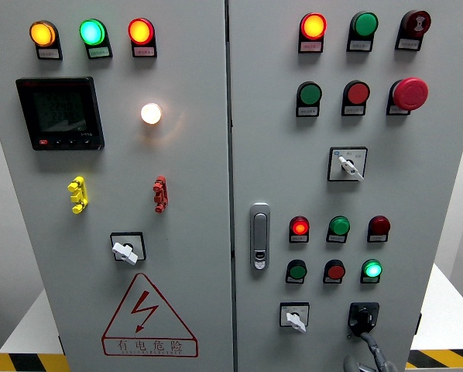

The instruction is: Trip black knob to open circuit

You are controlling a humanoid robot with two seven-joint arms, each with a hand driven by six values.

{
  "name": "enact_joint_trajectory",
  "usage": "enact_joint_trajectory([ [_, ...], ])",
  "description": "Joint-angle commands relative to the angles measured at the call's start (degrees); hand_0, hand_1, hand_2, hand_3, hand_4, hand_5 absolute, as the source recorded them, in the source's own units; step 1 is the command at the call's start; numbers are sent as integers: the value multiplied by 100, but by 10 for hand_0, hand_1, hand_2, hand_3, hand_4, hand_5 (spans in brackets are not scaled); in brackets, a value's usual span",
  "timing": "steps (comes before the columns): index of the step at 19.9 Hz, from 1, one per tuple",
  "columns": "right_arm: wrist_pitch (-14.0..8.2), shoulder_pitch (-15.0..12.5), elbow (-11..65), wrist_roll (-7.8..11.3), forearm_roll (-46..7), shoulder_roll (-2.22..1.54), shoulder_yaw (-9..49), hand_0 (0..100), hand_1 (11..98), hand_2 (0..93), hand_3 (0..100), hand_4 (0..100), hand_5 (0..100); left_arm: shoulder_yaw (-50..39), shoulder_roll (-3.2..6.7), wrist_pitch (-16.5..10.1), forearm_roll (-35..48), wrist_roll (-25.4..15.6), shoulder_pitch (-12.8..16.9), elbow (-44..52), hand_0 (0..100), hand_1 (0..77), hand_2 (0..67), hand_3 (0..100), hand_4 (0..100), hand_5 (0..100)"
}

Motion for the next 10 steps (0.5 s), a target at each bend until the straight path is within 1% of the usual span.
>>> enact_joint_trajectory([
  [1,0,-2,-14,-4,1,-11,40,811,482,69,927,980,1000,0,0,0,0,0,0,-8,0,38,127,213,67,17],
  [2,0,-2,-14,5,1,-19,66,811,482,69,927,979,1000,0,0,0,0,0,0,-8,0,38,127,213,67,17],
  [4,0,-2,-23,5,1,-55,92,809,482,69,927,979,1000,0,0,0,0,0,0,1,0,38,127,213,67,17],
  [5,0,-2,-23,5,1,-55,136,809,482,69,927,979,1000,0,9,0,0,0,0,1,0,38,127,213,67,17],
  [6,35,-11,-23,14,1,-72,180,808,482,69,927,978,1000,0,0,0,0,0,0,1,0,38,127,213,67,17],
  [7,35,-19,-23,14,10,-98,189,807,482,69,927,978,1000,0,0,0,0,0,0,1,0,38,127,213,67,17],
  [8,18,-19,-23,14,10,-133,207,806,482,69,927,978,1000,0,0,0,0,0,0,1,0,38,127,213,67,17],
  [9,17,-19,-23,14,10,-143,242,806,482,69,926,976,1000,0,0,0,0,0,0,1,0,38,127,214,67,17],
  [10,17,-11,-23,5,10,-143,251,805,482,69,925,974,1000,-8,0,0,0,0,0,-8,0,38,127,214,67,17],
])
